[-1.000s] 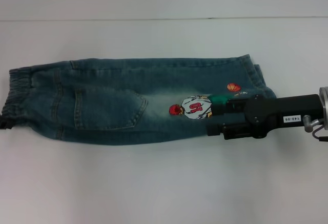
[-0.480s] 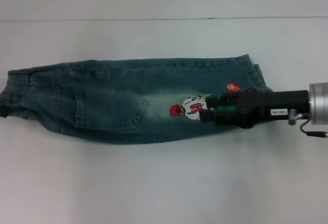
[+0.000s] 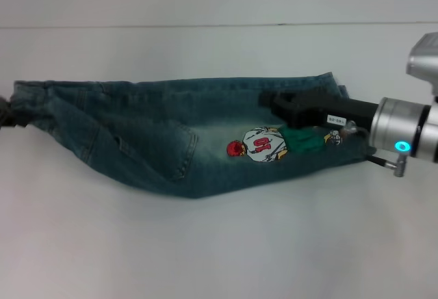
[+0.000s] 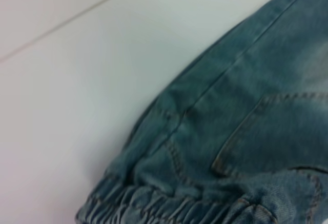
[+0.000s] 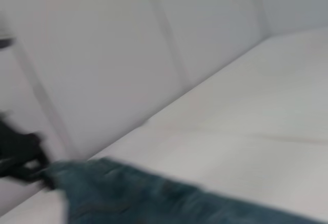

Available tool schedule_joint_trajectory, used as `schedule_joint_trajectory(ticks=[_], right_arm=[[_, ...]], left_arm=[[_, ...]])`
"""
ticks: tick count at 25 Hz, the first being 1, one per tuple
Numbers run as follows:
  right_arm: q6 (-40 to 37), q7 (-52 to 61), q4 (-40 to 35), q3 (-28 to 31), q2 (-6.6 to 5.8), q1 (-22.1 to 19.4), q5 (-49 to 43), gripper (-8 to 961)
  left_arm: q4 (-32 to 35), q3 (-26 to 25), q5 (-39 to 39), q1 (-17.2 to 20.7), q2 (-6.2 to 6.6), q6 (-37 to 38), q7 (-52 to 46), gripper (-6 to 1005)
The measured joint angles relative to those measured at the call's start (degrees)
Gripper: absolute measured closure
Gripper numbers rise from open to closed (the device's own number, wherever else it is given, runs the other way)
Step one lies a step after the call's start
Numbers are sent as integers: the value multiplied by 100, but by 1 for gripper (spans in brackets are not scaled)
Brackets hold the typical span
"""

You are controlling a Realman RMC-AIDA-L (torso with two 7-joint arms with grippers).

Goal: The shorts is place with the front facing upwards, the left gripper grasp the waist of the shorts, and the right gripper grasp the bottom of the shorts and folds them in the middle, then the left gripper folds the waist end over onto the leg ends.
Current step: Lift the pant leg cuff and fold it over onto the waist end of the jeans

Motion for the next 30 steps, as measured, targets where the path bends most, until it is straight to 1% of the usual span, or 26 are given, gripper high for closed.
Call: schedule_joint_trajectory(ticks=[3,6,9,13,17,18,19,20,25,28,30], right_arm=[[616,-837,633,-17,22,137,764,810],[1052,-1407,1142,-7,47,353,1200,949],[1377,-1814,1569,31,77,625,1316,951],[1670,-2321,2151,153,127,987,1361,953],[1899,-2830,2708,533,140,1243,1347,954],[1941,-2969,2838,689,140,1277,1335,954],[1986,-3262,3067,1007,140,1296,1321,954],[1986,-3262,3067,1007,140,1296,1321,954],[2157,-4043,3506,1745,139,1266,1317,955],[2309,-4447,3747,1955,139,1307,1287,955],[2440,-4627,3895,2130,140,1356,1102,955]], left_arm=[[109,-2,-81,-150,1,147,19,952],[227,14,-347,-293,-2,334,51,953],[289,130,-618,-407,-4,484,79,954],[376,307,-886,-547,-41,531,81,955],[406,370,-1102,-748,-63,553,82,956],[408,371,-1147,-788,-64,567,82,956],[412,373,-1207,-832,-65,580,82,957],[414,376,-1284,-876,-66,606,82,957],[495,379,-1662,-981,-39,756,87,954],[564,379,-1781,-1016,-33,798,80,952],[589,379,-1860,-1051,-29,849,69,950]])
